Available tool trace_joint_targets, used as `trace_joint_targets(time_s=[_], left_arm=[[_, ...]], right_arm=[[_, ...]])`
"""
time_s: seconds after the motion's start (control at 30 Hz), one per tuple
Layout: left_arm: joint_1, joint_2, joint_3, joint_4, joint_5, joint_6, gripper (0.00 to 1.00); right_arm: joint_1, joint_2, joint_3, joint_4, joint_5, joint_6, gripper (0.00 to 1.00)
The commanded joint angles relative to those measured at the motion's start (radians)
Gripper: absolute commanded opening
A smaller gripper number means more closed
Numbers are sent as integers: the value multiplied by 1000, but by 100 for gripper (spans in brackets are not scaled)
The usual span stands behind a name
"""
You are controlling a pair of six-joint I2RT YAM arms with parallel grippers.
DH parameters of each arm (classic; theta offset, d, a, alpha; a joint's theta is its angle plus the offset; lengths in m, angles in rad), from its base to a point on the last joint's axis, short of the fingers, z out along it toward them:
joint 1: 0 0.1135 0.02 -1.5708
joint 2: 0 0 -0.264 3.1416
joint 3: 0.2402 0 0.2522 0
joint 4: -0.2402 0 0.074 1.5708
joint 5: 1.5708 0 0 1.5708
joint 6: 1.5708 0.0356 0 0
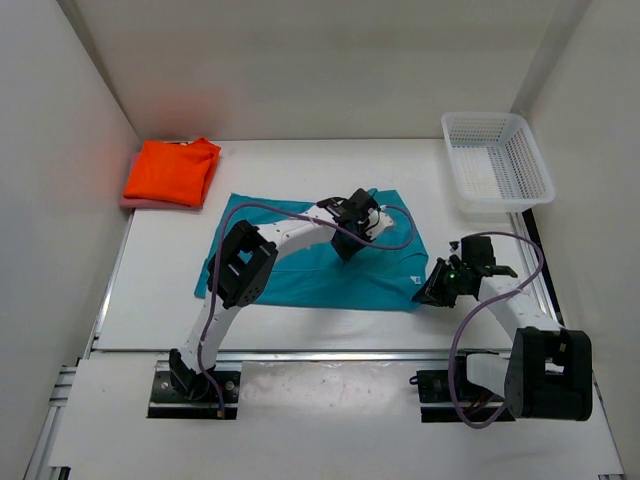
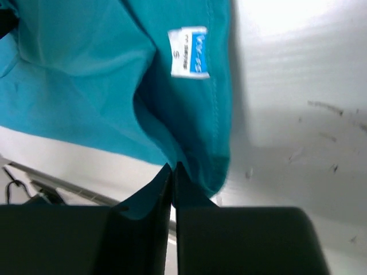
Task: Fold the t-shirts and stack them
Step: Fold the flattened tshirt in 1/3 of the way
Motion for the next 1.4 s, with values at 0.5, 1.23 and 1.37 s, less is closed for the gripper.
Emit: trace_joint_targets(time_s=[0.5, 1.23, 1.37], left_arm=[[8, 6, 58, -15, -40, -26, 26], [187, -521, -420, -37, -105, -13, 55], [367, -627, -615, -34, -167, -18, 54]], right_arm=[[-103, 82, 36, -249, 20, 10, 19], [-4, -195, -24, -137, 21, 268, 0], [-39, -112, -72, -108, -9, 222, 0]])
